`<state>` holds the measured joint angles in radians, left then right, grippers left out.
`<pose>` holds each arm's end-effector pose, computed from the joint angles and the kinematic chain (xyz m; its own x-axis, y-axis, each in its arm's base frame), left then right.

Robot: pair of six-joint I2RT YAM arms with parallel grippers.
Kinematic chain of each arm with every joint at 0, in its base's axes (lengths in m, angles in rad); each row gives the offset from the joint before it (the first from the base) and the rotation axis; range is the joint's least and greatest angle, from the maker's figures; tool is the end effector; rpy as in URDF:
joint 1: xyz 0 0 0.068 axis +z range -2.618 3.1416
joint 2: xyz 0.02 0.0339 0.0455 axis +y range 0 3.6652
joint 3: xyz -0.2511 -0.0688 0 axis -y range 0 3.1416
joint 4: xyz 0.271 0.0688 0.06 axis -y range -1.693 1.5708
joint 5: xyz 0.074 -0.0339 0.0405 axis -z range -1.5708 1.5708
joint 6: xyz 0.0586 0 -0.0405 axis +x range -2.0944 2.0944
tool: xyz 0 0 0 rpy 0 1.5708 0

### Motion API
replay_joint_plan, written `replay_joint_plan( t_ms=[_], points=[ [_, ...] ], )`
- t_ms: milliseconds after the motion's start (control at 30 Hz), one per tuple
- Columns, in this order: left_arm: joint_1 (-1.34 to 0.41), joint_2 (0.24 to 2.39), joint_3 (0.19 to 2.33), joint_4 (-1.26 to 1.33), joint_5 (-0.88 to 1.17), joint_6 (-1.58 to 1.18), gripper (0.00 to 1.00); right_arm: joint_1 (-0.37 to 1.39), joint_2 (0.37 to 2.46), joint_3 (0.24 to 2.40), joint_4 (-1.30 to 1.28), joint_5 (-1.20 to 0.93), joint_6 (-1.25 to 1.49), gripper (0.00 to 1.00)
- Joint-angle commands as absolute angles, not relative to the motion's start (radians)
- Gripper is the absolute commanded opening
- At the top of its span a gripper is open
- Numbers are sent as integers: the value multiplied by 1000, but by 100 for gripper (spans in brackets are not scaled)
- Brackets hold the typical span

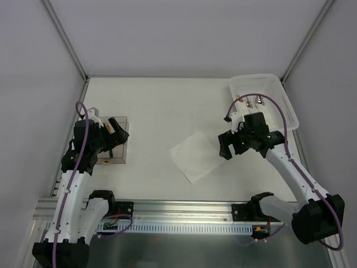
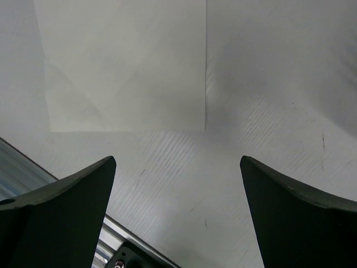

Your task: Place the utensils on the paper napkin and roll it up

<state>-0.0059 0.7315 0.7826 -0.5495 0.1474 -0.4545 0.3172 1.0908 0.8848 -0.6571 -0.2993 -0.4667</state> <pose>0.2166 -0.0099 0.2919 -0.4887 -0.4314 -0.7584 -0.0887 0.8893 -0.4487 0.2474 0.0994 0.2407 -0.4287 -0.5933 -0.6814 -0.7536 0.6508 -0.0924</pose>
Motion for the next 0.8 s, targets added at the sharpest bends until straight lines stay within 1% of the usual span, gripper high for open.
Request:
replay_joint_plan(
  t_ms=[0, 167, 333, 467, 633, 767],
  points=[
    [-5, 744, 781, -557, 115, -449, 99, 351, 1114, 881, -595, -275, -408, 99],
    [-6, 796, 824, -563, 72, -477, 99, 431, 1233, 893, -555, -216, -318, 99],
    [-6, 819, 851, -569, 43, -544, 99, 521, 1341, 956, -548, -155, -226, 99],
    [-6, 825, 842, -574, 46, -572, 99, 575, 1413, 977, -526, -89, -161, 95],
    [-6, 821, 825, -581, 31, -591, 99, 659, 1497, 1005, -506, -14, -120, 93],
    [-6, 828, 824, -589, 20, -598, 99, 675, 1560, 1046, -489, -8, -77, 91]
  ],
)
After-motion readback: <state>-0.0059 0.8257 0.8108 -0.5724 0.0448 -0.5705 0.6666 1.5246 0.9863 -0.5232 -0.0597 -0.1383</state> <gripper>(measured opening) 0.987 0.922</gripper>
